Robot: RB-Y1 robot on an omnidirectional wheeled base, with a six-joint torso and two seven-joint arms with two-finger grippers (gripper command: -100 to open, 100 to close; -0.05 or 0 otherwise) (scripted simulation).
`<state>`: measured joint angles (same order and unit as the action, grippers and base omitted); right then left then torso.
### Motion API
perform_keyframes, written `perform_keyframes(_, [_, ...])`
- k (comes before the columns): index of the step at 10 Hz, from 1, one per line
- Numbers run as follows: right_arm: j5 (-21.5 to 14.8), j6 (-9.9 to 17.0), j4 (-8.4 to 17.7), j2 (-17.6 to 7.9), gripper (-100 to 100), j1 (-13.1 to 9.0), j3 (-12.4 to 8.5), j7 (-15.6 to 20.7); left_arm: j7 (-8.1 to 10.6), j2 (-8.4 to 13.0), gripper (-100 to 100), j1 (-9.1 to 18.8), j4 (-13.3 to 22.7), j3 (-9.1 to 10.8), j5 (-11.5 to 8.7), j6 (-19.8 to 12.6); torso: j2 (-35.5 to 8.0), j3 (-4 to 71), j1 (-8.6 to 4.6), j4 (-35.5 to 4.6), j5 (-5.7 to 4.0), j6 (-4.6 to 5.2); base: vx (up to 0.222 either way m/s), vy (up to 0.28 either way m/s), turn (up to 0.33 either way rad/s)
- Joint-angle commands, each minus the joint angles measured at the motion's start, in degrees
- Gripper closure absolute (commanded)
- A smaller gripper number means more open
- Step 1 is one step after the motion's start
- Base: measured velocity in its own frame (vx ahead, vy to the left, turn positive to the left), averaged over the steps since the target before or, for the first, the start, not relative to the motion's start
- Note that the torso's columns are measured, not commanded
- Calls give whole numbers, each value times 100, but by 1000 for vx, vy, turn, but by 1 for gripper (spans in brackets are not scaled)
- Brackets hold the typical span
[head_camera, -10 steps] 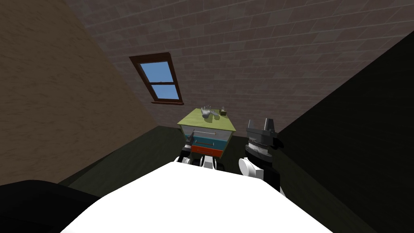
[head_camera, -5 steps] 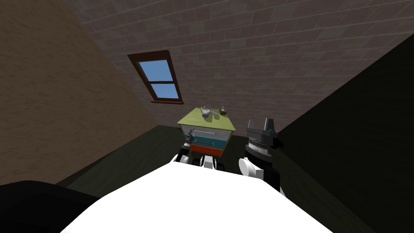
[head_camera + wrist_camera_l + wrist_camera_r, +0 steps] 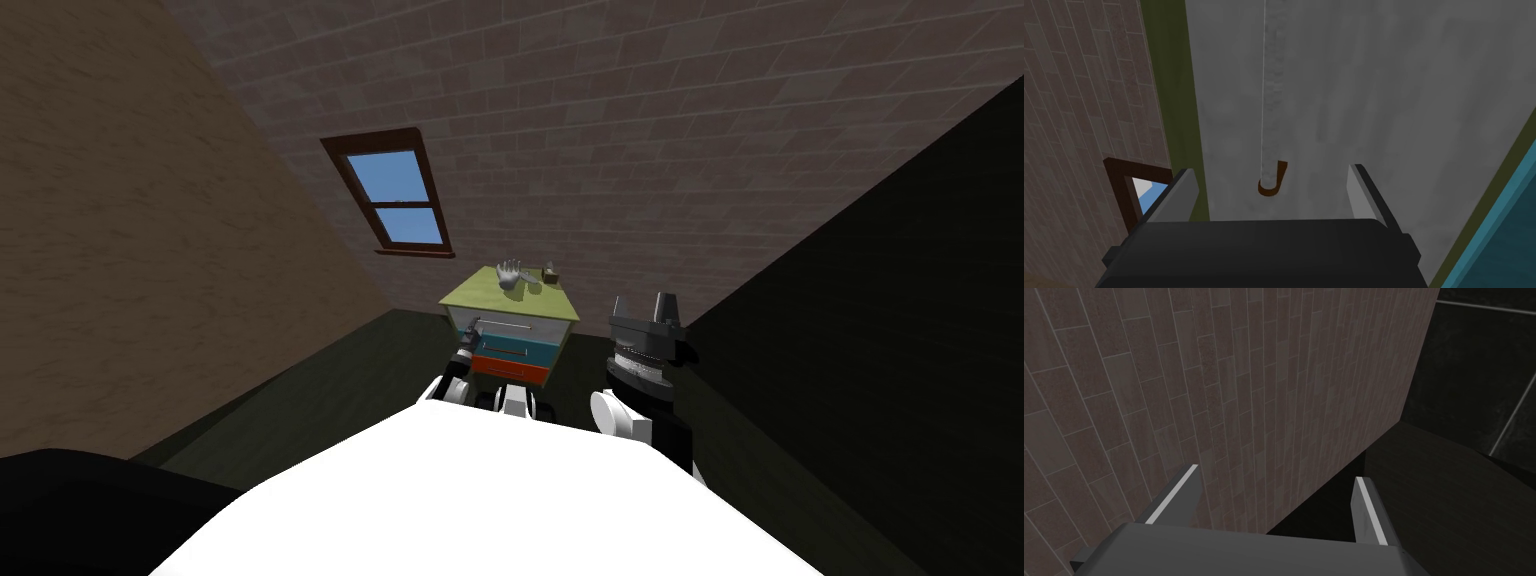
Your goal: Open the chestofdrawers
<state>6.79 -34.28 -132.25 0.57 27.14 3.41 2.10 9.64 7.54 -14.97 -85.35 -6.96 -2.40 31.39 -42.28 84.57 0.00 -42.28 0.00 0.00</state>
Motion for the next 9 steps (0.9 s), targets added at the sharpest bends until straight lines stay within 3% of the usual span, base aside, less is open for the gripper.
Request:
perform_keyframes(1, [0,0,0,0,0,0,0,0,-3,-246,-100,73,-49,1,-10,-249,0,0,-1,0,0,0,-20,-14,3])
perform_keyframes(4, [0,0,0,0,0,0,0,0,-5,-556,-100,96,-56,2,-13,-316,3,2,2,1,0,0,-7,-6,0])
perform_keyframes(5, [0,0,0,0,0,0,0,0,-2,-484,-100,64,-100,-4,-12,-320,2,1,2,1,1,0,0,0,0])
perform_keyframes(6, [0,0,0,0,0,0,0,0,-288,-407,-100,348,182,196,-298,-223,1,1,3,0,1,0,-75,30,-379])
perform_keyframes(7, [0,0,0,0,0,-2,1,0,-298,-407,-100,400,291,196,-393,-223,-20,-11,10,-5,3,7,-115,64,-273])
perform_keyframes(8, [0,0,0,-1,0,-1,0,0,-544,-320,-100,636,521,397,-592,-121,-27,-17,16,-8,4,-3,-136,85,-352])
perform_keyframes(9, [0,1,1,-1,0,-3,0,0,-595,-320,-100,738,687,397,-763,-121,-22,-14,16,-7,4,2,-121,64,-231])
